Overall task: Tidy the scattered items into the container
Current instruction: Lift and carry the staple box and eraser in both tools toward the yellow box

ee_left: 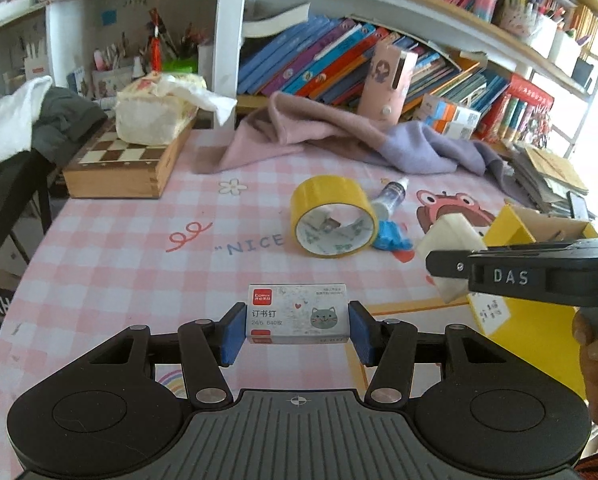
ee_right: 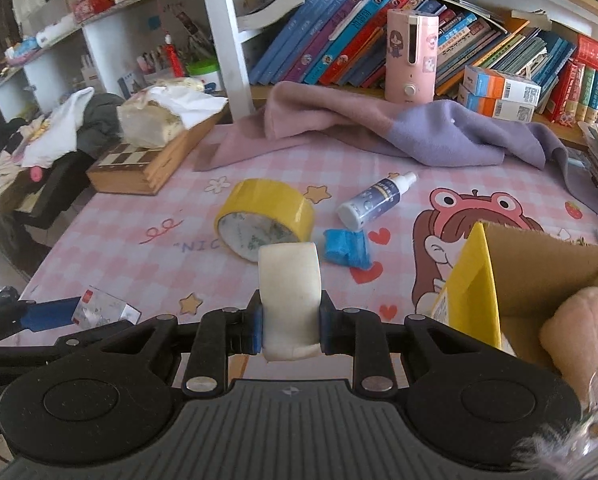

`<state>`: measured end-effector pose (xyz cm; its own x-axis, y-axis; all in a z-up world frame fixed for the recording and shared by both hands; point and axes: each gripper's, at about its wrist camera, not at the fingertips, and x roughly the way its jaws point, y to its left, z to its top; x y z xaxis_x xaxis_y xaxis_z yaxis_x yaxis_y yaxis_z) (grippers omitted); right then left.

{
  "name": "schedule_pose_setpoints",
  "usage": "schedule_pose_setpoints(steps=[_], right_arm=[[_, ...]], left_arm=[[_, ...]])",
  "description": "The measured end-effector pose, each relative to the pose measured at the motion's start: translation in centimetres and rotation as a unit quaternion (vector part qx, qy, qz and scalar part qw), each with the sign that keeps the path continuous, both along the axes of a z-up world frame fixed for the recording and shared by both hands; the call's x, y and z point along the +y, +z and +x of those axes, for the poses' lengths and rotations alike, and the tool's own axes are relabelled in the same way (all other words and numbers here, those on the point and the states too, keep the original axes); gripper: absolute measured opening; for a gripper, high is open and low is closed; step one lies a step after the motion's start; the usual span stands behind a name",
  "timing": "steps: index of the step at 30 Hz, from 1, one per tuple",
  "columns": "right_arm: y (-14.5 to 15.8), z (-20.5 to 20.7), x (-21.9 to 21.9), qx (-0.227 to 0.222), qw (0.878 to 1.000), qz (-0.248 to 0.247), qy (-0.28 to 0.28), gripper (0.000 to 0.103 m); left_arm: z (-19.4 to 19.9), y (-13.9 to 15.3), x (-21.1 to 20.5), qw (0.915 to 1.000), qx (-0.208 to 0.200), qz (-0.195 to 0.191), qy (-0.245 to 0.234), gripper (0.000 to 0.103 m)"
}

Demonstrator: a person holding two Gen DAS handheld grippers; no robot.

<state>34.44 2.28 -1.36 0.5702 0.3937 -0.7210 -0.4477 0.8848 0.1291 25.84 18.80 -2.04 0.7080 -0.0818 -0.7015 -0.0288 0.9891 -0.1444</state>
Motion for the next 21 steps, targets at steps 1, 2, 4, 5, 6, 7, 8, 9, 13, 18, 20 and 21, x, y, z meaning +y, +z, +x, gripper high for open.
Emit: schedule_pose_setpoints(steps=[1,2,4,5,6,7,8,9,13,18,20,21], right_arm=[[0.1,-0.3,0.0,-0.001,1.0,0.002,0.002,0.023],[0.3,-0.7,-0.1,-0.002,1.0,0.003,0.004,0.023],[0.7,-1.4,-0.1,-0.007,1.0,0.005,0.01,0.023],[0.8,-1.6,-0.2,-0.009,1.0,0.005,0.013,0.023],[1.0,-2.0,-0.3,-0.012,1.0,0.004,0.018,0.023],[1.1,-2.2,-0.3,-0.013,1.0,0.002,0.023,0.023],[1.2,-2.5,-0.4,-0.012,0.999,0.0,0.031,0.023],[1.2,-2.8,-0.6,-0.01,0.999,0.0,0.037,0.023],[1.5,-4.4,-1.3,-0.008,0.998,-0.007,0.055,0.023],[1.5,-7.2,-2.2,-0.009,0.999,-0.005,0.053,0.023],[1.4,-8.4,-2.4,-0.009,0.999,-0.002,0.05,0.023],[1.3,-9.1,-2.5,-0.009,0.999,0.0,0.048,0.023]], left_arm=[[-0.4,0.1,0.0,1.0,0.0,-0.002,0.001,0.052],[-0.8,0.3,0.1,1.0,-0.001,-0.003,0.003,0.052],[-1.4,0.6,0.2,1.0,-0.004,-0.004,0.004,0.052],[-1.8,0.8,0.3,1.0,-0.007,-0.005,0.005,0.052],[-2.2,1.0,0.4,0.9999,-0.01,-0.006,0.005,0.052],[-2.5,1.2,0.4,0.9999,-0.012,-0.008,0.004,0.052],[-2.9,1.4,0.4,0.9998,-0.015,-0.01,0.004,0.052],[-3.2,1.6,0.4,0.9998,-0.017,-0.013,0.003,0.052],[-4.7,2.2,0.3,0.9994,-0.026,-0.023,-0.004,0.052],[-7.0,2.3,0.2,0.9994,-0.029,-0.017,-0.006,0.052],[-8.2,2.4,0.2,0.9994,-0.031,-0.017,-0.002,0.052],[-8.9,2.5,0.2,0.9993,-0.032,-0.018,0.0,0.052]])
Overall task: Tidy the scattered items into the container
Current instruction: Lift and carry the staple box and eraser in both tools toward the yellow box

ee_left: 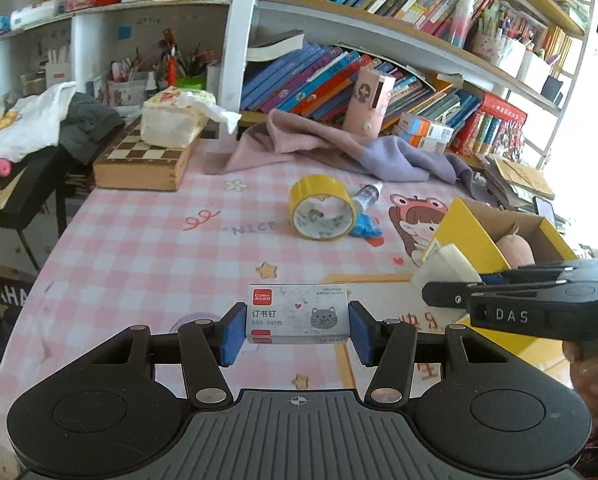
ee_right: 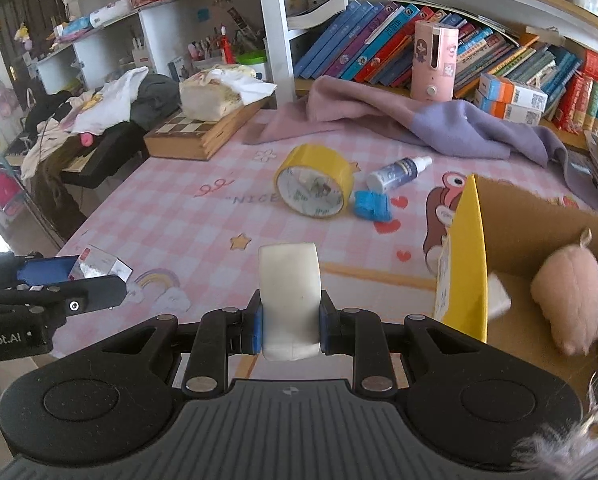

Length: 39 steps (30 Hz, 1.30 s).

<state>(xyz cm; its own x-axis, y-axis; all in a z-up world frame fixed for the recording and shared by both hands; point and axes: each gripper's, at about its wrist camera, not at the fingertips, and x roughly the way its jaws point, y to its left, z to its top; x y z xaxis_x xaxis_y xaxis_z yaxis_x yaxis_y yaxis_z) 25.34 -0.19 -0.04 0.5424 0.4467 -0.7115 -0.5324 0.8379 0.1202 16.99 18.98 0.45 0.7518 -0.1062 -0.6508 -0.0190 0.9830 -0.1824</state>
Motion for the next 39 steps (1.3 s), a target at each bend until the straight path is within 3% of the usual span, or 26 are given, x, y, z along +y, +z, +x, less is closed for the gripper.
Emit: schedule_pose_setpoints(steps=[8,21,30,39], right_arm=[[0.3,-4.9,-0.8,-0.008,1.0,0.006,-0.001,0.023],[1.2,-14.7,-3.1,-0.019,1.0,-0.004,-0.009,0.023],[2.0,-18.0,-4.9,-0.027,0.999,-0.015,-0.028,0.023],[1.9,-20.3,-8.4,-0.021,0.997,-0.019,-0.078,0.023]], left_arm=[[-5.4,0.5,-0.4,0.9999,-0.013,-0.003,0.004,0.052],[-13.9,0.5,-1.9,0.9987,-0.02,-0.043,-0.017,0.052],[-16.3,0.6,-3.0,0.9968,-0.026,-0.065,-0.039,0.052],[-16.8,0.6,-5.8,0.9931,-0.022,-0.07,-0.091,0.052]])
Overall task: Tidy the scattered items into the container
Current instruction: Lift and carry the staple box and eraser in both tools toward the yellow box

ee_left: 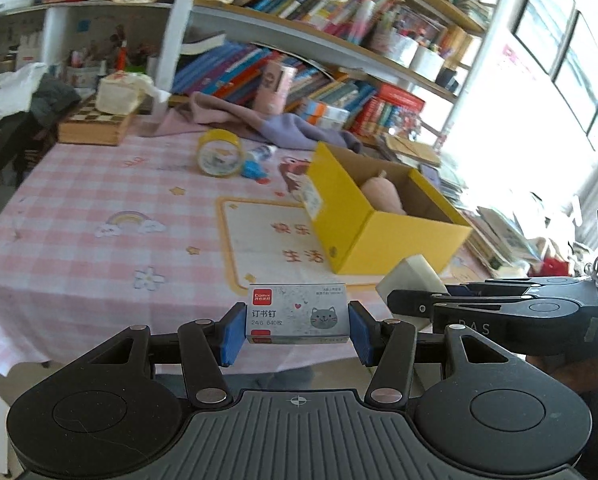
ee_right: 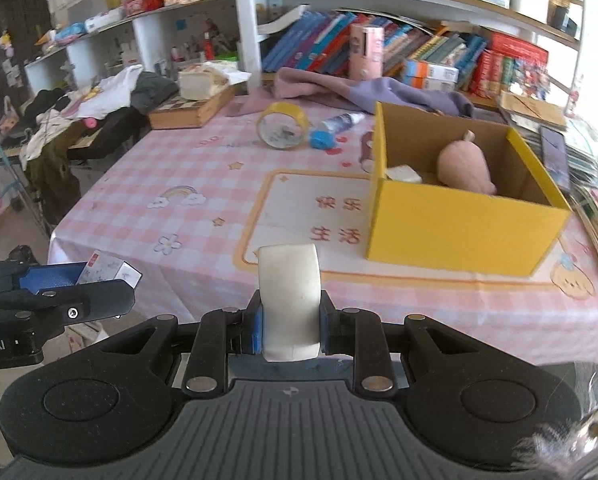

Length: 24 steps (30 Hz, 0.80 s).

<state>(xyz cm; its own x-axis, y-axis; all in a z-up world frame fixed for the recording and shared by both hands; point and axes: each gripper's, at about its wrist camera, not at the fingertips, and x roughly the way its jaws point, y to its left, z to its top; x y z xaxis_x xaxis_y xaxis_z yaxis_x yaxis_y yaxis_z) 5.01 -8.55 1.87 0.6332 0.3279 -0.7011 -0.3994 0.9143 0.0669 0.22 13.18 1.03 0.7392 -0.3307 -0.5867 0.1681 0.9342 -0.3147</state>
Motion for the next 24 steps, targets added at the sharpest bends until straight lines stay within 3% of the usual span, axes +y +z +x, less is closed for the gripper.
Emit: schedule_pose_setpoints(steps=[24], right_arm=[[-0.6,-3.7,-7.3,0.01,0.995,-0.002,-0.104,0.023]], left_arm=[[0.2,-0.5,-6.8,0.9938,0.008,-0.001,-0.111,0.052]])
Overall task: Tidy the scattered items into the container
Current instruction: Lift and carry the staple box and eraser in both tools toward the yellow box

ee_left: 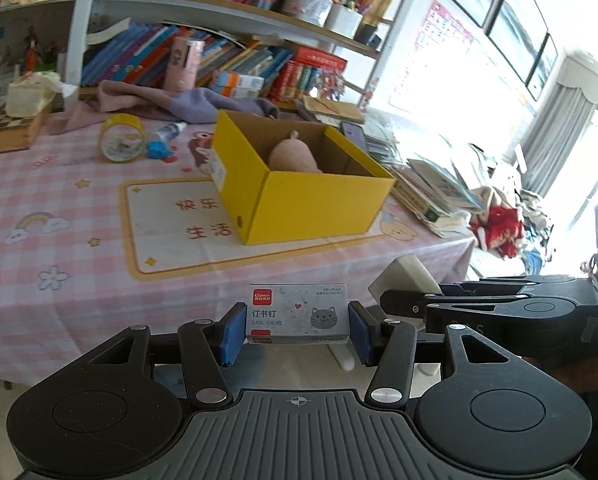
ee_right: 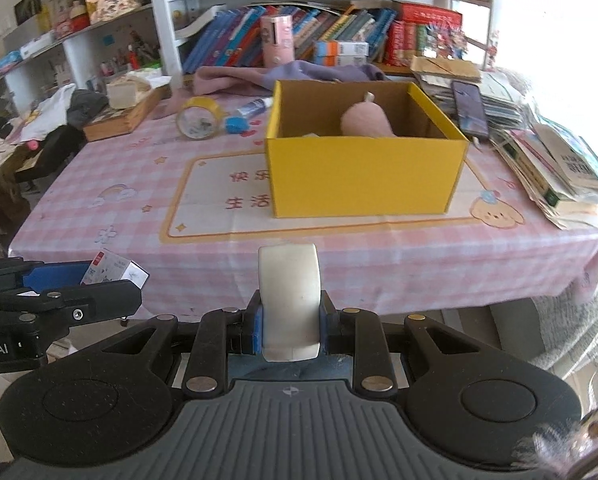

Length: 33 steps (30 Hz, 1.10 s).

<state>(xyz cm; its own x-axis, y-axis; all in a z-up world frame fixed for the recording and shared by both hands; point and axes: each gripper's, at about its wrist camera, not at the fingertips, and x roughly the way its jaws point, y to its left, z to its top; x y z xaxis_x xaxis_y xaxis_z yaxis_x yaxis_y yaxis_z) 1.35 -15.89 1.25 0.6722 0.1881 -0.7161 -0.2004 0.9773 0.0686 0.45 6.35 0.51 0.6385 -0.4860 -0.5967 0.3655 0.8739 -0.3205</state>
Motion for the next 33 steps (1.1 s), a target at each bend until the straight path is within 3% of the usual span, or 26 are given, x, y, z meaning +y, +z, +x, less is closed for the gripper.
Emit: schedule_pose_setpoints(steps=[21,33], right_arm=[[-0.7,-0.6,-5.3,0.026,0.997,-0.004,-0.077,0.023],[-1.6,3.2,-7.3,0.045,0.995,0.0,-0.087,0.023]], left_arm=[[2.4,-0.8,-5.8,0.9956,0.023,-0.002,-0.091,0.052],[5.6,-1.7,-8.0,0.9942,0.035,0.005,-0.102,0.052]])
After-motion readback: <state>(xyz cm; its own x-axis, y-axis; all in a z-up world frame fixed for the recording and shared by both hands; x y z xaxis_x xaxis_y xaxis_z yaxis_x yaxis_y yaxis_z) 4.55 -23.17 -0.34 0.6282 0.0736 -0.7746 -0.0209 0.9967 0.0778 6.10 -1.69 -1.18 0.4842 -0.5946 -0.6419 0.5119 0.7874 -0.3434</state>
